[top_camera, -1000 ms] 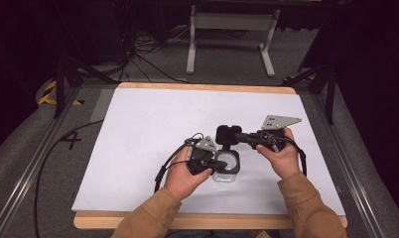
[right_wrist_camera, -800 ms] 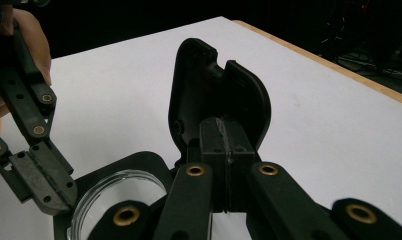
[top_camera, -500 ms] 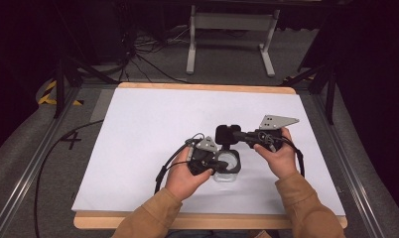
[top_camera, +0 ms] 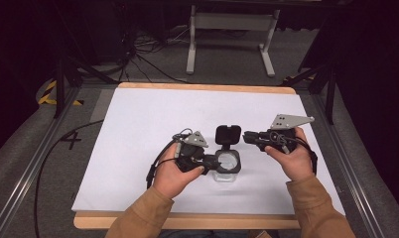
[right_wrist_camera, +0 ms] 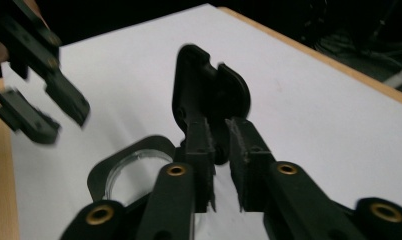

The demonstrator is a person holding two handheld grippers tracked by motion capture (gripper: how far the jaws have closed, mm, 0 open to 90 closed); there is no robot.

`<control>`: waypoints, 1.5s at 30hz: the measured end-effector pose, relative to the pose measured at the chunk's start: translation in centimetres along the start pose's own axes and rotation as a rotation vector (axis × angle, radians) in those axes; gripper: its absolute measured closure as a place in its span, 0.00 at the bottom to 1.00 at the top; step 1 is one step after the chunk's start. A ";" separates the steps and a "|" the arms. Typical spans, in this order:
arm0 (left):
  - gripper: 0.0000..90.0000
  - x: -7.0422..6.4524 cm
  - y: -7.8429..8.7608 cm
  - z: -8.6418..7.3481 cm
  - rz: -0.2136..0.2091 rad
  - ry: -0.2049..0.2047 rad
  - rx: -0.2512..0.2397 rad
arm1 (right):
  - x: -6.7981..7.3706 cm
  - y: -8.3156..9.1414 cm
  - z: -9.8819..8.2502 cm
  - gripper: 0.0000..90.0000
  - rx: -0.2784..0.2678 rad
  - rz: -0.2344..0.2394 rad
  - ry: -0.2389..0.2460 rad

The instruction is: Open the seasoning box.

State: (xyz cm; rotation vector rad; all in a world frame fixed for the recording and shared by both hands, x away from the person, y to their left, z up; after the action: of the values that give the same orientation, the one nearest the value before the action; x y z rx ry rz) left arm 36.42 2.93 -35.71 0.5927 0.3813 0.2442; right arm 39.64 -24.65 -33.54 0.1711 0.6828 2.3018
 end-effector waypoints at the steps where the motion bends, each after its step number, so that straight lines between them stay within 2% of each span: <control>1: 0.72 0.1 0.6 -0.1 0.014 0.001 0.000 | -0.1 0.2 0.0 0.82 0.003 -0.009 -0.002; 4: 0.70 0.8 1.8 -0.5 0.054 0.011 -0.012 | -0.4 0.5 -0.2 0.77 0.015 -0.017 -0.016; 5: 0.67 1.7 2.5 -1.0 0.086 0.018 -0.009 | -0.9 0.7 -0.5 0.71 0.032 -0.027 -0.018; 7: 0.65 2.6 3.1 -1.5 0.120 0.032 -0.010 | -1.5 0.9 -0.9 0.66 0.052 -0.042 -0.018; 8: 0.64 2.6 3.1 -1.5 0.120 0.032 -0.010 | -1.5 0.9 -0.9 0.66 0.052 -0.042 -0.018; 10: 0.62 4.0 3.7 -2.2 0.151 0.050 -0.017 | -2.6 1.2 -1.7 0.61 0.076 -0.059 -0.032; 11: 0.61 4.0 3.7 -2.2 0.151 0.050 -0.017 | -2.6 1.2 -1.7 0.61 0.076 -0.059 -0.032; 13: 0.60 4.9 4.1 -2.7 0.173 0.052 0.009 | -3.5 1.5 -2.3 0.59 0.083 -0.088 -0.050; 14: 0.60 5.3 4.1 -2.9 0.187 0.056 0.002 | -3.9 1.6 -2.5 0.58 0.085 -0.097 -0.058; 15: 0.59 5.8 4.1 -3.2 0.195 0.058 0.015 | -4.3 1.7 -2.8 0.57 0.092 -0.108 -0.067; 16: 0.57 6.2 4.2 -3.4 0.203 0.053 0.028 | -5.2 1.9 -3.5 0.55 0.107 -0.133 -0.089; 17: 0.56 6.8 4.1 -3.7 0.217 0.053 0.028 | -5.5 1.9 -3.8 0.54 0.120 -0.141 -0.090; 18: 0.55 6.8 4.1 -3.7 0.217 0.053 0.028 | -5.5 1.9 -3.8 0.54 0.120 -0.141 -0.090; 19: 0.55 7.4 4.2 -4.0 0.224 0.050 0.029 | -6.3 1.9 -4.5 0.53 0.140 -0.164 -0.099; 20: 0.54 7.4 4.2 -4.0 0.224 0.050 0.029 | -6.3 1.9 -4.5 0.53 0.140 -0.164 -0.099; 22: 0.54 8.3 4.2 -4.3 0.223 0.042 0.009 | -7.3 1.6 -5.7 0.51 0.169 -0.183 -0.119; 25: 0.53 8.8 4.3 -4.7 0.225 0.050 0.018 | -7.9 1.4 -6.5 0.50 0.194 -0.198 -0.128; 27: 0.50 9.6 4.5 -5.3 0.258 0.056 0.023 | -8.6 1.1 -7.4 0.49 0.218 -0.204 -0.158; 29: 0.49 10.0 4.6 -5.5 0.267 0.054 0.023 | -8.8 1.0 -7.7 0.49 0.224 -0.207 -0.165; 30: 0.47 10.3 4.7 -5.8 0.273 0.071 0.021 | -9.0 1.0 -8.0 0.49 0.231 -0.211 -0.174; 35: 0.42 11.7 4.7 -7.1 0.296 0.096 0.056 | -10.1 0.5 -9.3 0.47 0.246 -0.242 -0.174; 36: 0.42 12.4 4.7 -7.6 0.307 0.106 0.066 | -10.5 0.3 -9.8 0.45 0.254 -0.244 -0.182; 40: 0.40 13.0 4.5 -8.3 0.317 0.138 0.068 | -11.0 0.1 -10.7 0.45 0.275 -0.250 -0.197; 41: 0.39 13.3 4.5 -8.5 0.316 0.144 0.086 | -11.1 0.0 -10.8 0.45 0.276 -0.254 -0.197; 44: 0.38 13.6 4.2 -8.9 0.314 0.167 0.099 | -11.4 -0.3 -11.4 0.45 0.289 -0.257 -0.202; 45: 0.37 13.6 4.2 -8.9 0.315 0.170 0.094 | -11.3 -0.3 -11.5 0.45 0.301 -0.256 -0.223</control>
State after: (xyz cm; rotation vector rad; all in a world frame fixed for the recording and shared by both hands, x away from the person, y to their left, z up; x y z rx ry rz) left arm 44.51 15.22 -43.78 0.7267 0.4645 0.5831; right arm 44.57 -37.00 -42.72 0.4470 0.8774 1.8943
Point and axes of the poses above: each handheld gripper's, and its own axes: y roughly backward along the jaws, z roughly out of its top, x roughly to its left, the point moved 2 cm from there along -y, roughly forward along the jaws, and after that the axes turned 7 degrees about -z, right-handed, at the moved point
